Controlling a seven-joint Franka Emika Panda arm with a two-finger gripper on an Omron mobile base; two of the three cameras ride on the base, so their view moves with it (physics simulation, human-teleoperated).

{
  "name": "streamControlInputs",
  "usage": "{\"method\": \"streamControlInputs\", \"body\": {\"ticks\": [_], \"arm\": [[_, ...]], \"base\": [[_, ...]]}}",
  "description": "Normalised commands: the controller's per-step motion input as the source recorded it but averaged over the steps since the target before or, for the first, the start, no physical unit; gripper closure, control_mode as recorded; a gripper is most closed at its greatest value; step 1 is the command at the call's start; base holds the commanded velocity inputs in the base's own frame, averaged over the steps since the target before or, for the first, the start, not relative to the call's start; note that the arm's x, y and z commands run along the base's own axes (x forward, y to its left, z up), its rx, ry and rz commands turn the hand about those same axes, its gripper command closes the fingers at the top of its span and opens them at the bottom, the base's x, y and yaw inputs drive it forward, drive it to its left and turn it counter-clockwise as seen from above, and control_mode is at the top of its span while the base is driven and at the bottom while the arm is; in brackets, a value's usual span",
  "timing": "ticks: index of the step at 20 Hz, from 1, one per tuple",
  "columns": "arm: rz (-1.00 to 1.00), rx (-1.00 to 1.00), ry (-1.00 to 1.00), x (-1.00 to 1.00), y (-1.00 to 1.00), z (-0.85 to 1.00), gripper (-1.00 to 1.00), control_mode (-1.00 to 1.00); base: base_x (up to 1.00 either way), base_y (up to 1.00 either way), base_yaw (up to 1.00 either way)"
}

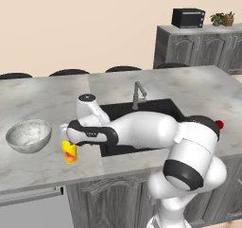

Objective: Remove the lime and apple from the sink. Then move the bowl and cup from the counter to the sink for washing.

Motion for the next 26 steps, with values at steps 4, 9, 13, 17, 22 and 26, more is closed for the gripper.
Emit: {"method": "streamControlInputs", "body": {"ticks": [4,9,13,17,22,26], "arm": [[-0.01,0.00,0.00,0.02,0.04,-0.07,-1.00,-1.00],[-0.02,0.00,0.00,0.06,0.04,-0.06,-1.00,-1.00],[-0.02,0.00,0.00,0.08,0.04,-0.06,-1.00,-1.00],[-0.02,0.00,0.00,0.09,0.04,-0.05,-1.00,-1.00],[-0.02,0.00,0.00,0.08,0.04,-0.04,-1.00,-1.00],[-0.02,0.00,0.00,0.08,0.05,-0.04,-1.00,-1.00]], "base": [[0.00,0.00,0.00],[0.00,0.00,0.00],[0.00,0.00,0.00],[0.00,0.00,0.00],[0.00,0.00,0.00],[0.00,0.00,0.00]]}}
